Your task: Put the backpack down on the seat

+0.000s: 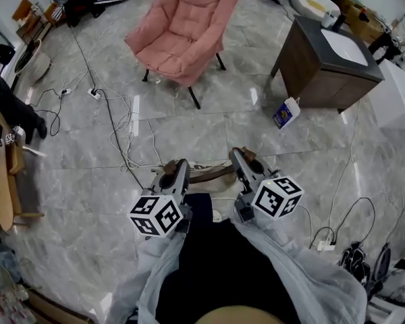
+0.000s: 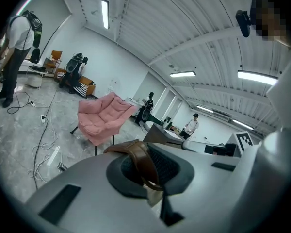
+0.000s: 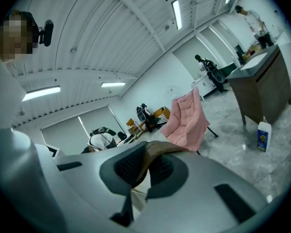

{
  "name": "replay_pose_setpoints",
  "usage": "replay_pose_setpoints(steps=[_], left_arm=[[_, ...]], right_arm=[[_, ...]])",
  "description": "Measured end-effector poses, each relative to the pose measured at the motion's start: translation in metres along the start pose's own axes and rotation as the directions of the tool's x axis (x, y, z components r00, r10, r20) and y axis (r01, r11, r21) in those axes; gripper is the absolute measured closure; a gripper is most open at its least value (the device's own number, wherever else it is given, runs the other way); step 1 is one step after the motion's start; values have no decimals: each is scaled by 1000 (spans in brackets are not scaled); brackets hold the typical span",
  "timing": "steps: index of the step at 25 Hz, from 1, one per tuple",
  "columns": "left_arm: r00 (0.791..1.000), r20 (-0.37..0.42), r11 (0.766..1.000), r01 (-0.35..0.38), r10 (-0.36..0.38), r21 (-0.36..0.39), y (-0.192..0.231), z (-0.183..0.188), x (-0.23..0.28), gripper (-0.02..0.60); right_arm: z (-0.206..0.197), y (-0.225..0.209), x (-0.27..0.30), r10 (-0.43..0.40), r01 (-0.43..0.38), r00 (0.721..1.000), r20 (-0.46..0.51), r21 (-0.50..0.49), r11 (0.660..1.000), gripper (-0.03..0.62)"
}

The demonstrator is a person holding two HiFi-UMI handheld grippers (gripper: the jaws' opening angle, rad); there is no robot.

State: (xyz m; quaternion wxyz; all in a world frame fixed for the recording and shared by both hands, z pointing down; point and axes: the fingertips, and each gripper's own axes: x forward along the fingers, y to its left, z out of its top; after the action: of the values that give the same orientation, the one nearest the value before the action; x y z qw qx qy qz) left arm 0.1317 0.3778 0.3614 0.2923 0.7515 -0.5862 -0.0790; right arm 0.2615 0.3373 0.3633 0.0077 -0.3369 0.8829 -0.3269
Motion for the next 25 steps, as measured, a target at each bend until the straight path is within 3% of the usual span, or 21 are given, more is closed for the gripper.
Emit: replay_pose_setpoints(steps=[12, 25], left_arm=[[1000, -5, 1000, -22, 22, -17, 67, 68, 59, 568], [999, 48, 1000, 15, -14, -11, 135, 146, 124, 568]], right_arm=[[41, -7, 112, 10, -9, 999, -41, 30, 1000, 586], [90, -7, 220, 31, -31, 999, -16, -38, 999, 586]])
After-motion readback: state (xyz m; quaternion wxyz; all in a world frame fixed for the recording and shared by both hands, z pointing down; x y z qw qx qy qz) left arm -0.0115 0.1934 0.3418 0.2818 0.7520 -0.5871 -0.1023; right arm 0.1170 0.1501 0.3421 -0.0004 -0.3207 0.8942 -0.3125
